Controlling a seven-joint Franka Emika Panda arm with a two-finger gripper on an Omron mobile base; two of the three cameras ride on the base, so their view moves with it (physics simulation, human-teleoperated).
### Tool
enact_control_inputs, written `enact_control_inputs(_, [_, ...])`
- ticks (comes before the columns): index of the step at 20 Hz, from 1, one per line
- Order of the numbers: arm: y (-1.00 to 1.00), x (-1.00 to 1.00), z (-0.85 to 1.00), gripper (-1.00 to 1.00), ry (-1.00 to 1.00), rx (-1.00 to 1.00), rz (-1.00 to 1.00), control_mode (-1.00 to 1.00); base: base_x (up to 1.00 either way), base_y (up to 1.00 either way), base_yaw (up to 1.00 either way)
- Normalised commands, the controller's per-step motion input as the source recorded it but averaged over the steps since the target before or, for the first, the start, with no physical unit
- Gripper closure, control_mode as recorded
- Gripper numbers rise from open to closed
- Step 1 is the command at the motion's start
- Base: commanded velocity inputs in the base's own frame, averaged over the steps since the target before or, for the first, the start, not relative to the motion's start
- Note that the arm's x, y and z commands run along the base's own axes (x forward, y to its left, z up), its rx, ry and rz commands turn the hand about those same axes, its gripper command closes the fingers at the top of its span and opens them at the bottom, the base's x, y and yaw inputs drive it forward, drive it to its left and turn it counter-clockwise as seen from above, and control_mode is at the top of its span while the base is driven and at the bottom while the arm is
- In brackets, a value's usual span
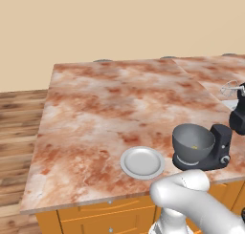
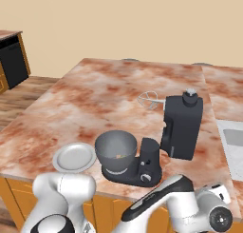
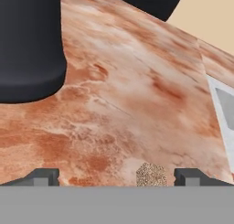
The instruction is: Add butter and sugar cubes to the stand mixer bowl and then turn on the stand mixer to begin making frosting.
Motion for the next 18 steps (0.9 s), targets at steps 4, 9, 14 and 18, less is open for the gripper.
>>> enact_control_inputs(4, [-0.11, 0.05, -0.01, -1.0, 0.04, 0.0, 0.0, -1.0, 0.0, 0.0, 0.0])
enact_control_inputs(9, [-0.05, 0.06, -0.07, -1.0, 0.1, 0.0, 0.0, -1.0, 0.0, 0.0, 0.0])
enact_control_inputs(14, [0.0, 0.14, -0.08, -1.0, 0.07, 0.0, 0.0, -1.0, 0.0, 0.0, 0.0])
enact_control_inputs(18, [-0.03, 0.17, -0.03, -1.0, 0.0, 0.01, 0.0, -1.0, 0.0, 0.0, 0.0])
